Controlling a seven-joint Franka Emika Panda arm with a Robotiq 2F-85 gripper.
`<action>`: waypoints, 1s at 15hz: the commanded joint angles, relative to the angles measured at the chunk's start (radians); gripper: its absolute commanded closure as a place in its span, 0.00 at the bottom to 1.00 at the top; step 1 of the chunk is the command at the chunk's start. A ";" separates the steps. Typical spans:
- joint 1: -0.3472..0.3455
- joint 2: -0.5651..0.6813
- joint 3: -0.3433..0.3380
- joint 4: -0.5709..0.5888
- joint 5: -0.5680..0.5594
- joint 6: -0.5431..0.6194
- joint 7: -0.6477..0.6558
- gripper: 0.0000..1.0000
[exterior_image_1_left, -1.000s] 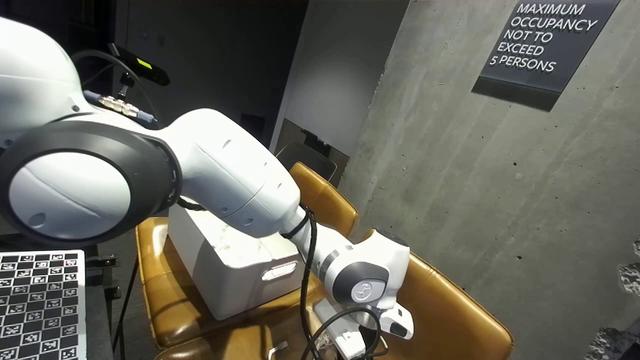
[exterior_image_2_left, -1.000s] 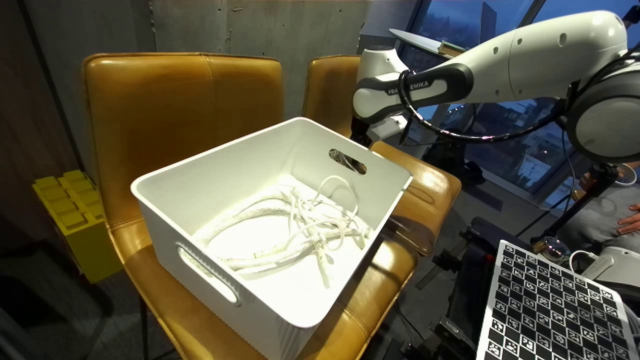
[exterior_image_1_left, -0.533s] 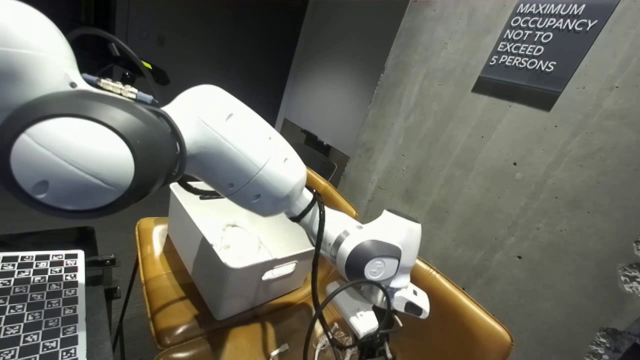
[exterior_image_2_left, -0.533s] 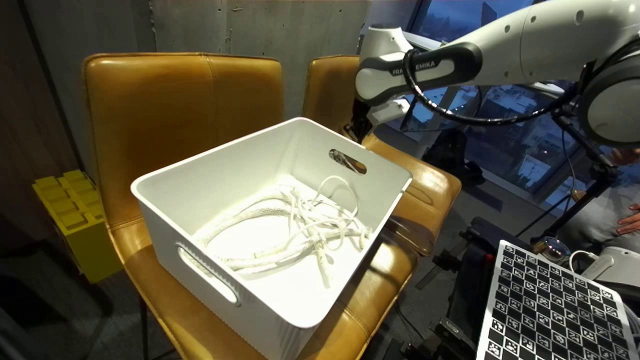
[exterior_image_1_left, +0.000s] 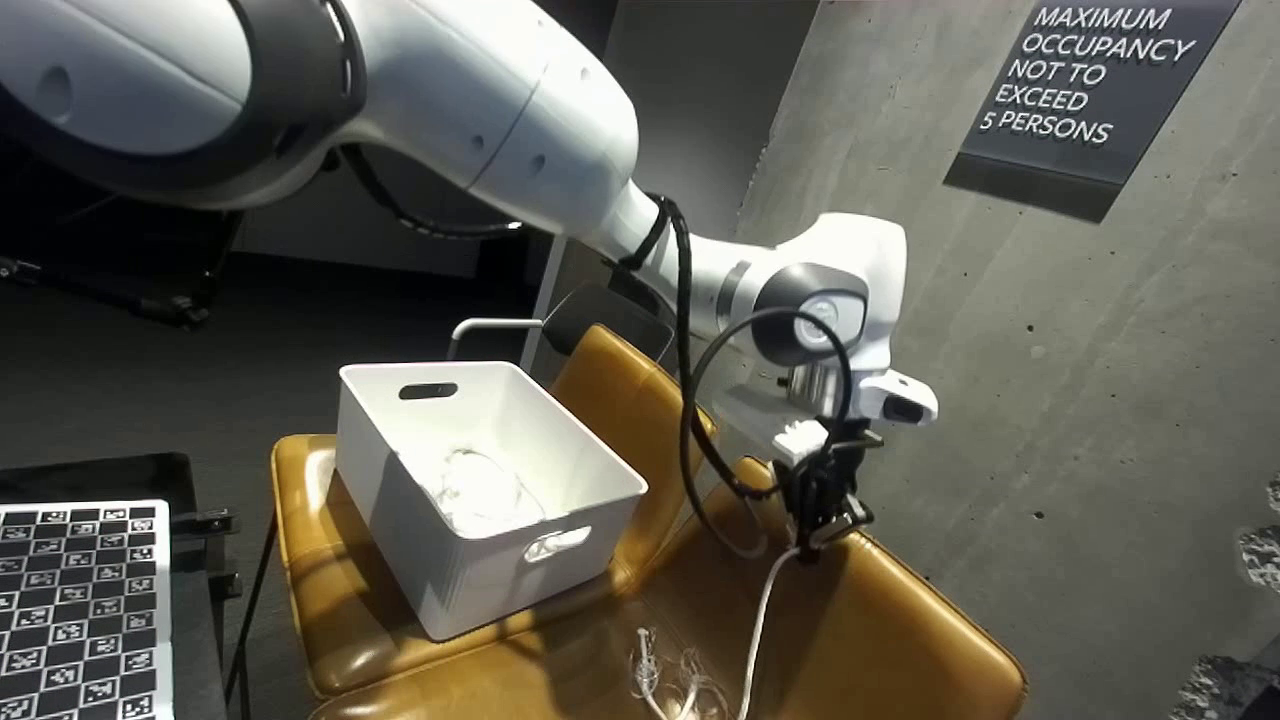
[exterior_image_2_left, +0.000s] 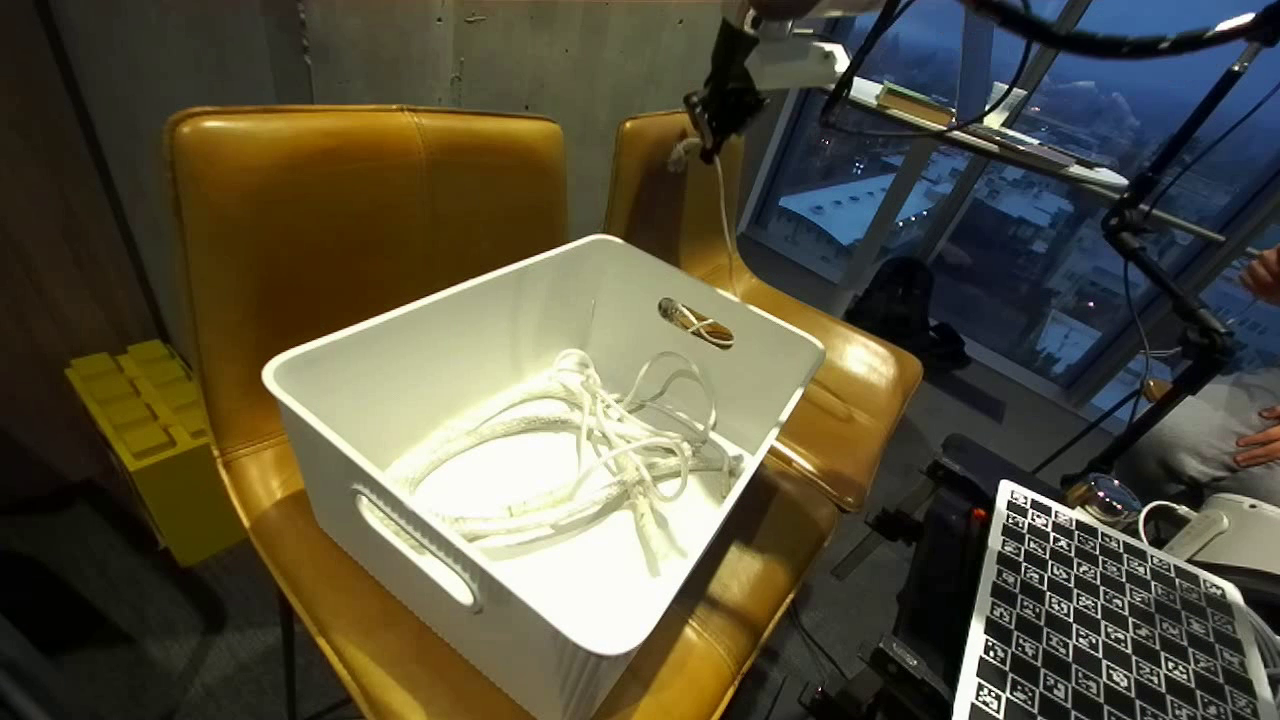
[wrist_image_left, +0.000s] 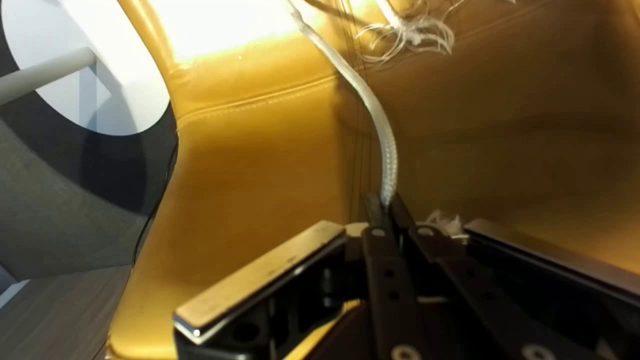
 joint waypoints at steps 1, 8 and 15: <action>0.030 -0.168 -0.006 -0.121 0.002 -0.035 0.015 0.99; 0.059 -0.387 -0.005 -0.293 -0.008 -0.026 0.012 0.99; 0.217 -0.657 -0.002 -0.510 -0.068 -0.031 0.074 0.99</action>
